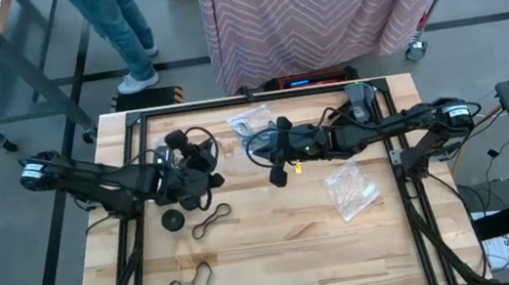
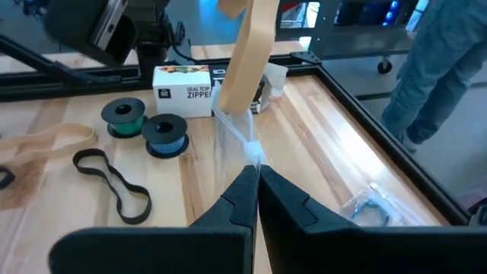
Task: Sort rubber bands
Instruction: Put the brown rubberband into the transparent zip bag
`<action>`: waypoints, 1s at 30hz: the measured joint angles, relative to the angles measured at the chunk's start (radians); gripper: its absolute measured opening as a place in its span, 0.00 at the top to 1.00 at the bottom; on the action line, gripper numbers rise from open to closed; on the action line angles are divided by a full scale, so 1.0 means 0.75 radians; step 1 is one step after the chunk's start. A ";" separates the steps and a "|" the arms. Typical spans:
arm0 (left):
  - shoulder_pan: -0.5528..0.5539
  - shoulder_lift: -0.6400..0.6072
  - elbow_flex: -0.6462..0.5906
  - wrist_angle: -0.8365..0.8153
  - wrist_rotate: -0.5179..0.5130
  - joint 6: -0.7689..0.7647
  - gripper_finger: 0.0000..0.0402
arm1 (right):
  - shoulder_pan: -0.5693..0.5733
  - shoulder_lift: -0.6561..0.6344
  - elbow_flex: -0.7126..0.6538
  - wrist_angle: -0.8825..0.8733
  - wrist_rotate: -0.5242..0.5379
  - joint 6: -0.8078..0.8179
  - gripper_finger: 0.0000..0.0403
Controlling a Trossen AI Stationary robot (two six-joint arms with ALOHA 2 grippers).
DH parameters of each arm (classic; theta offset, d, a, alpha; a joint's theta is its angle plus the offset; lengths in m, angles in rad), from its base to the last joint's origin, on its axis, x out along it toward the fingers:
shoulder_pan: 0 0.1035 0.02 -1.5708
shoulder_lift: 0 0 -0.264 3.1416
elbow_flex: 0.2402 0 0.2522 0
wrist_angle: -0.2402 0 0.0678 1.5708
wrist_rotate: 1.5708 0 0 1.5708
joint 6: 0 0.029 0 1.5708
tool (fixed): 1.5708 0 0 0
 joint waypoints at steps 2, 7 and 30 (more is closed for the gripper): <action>0.000 0.017 0.000 0.001 0.000 0.025 1.00 | 0.000 0.000 0.000 0.000 -0.001 0.029 1.00; 0.000 0.077 -0.001 0.001 0.000 0.083 1.00 | 0.000 0.000 0.002 0.000 -0.007 0.042 1.00; -0.056 0.130 -0.002 0.011 0.395 0.138 1.00 | -0.001 0.000 0.002 0.000 -0.006 0.057 1.00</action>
